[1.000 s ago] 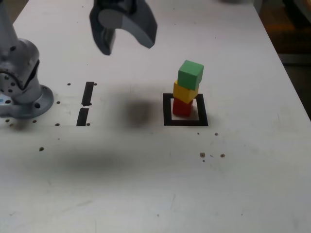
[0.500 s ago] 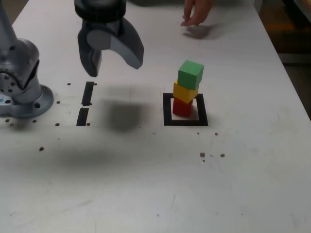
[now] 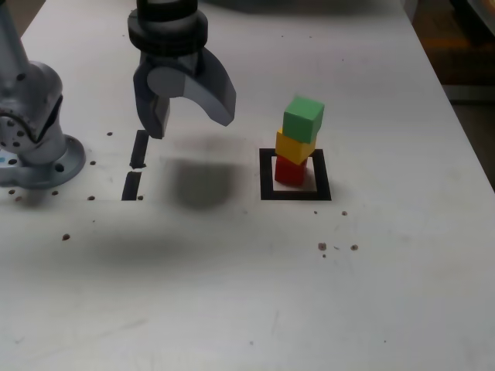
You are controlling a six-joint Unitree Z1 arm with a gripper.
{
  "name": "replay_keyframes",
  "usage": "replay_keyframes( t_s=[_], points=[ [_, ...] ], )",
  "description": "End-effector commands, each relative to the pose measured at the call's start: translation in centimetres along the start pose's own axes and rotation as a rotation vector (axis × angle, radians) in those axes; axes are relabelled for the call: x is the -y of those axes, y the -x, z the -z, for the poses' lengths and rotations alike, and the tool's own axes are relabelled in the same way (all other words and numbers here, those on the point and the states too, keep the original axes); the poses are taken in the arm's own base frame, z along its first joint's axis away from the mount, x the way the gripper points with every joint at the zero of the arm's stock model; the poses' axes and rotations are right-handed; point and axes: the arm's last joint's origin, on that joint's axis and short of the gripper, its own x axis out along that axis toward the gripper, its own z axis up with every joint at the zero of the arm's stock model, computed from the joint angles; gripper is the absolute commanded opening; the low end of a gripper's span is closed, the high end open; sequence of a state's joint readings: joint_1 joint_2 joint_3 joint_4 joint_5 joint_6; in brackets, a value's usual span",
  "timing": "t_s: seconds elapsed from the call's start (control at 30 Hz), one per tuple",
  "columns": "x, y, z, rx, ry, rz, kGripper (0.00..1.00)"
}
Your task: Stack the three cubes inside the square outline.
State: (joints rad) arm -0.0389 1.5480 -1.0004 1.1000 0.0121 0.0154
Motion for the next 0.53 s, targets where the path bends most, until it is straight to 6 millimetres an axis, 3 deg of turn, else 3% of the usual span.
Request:
replay_keyframes(
  t_s=[0.0, 0.5],
  points=[
    [0.0, -0.2, 0.1, -0.01, 0.0, 0.006, 0.9],
    [1.0, -1.7, 0.3, -0.018, -0.012, 0.029, 0.91]
  ],
)
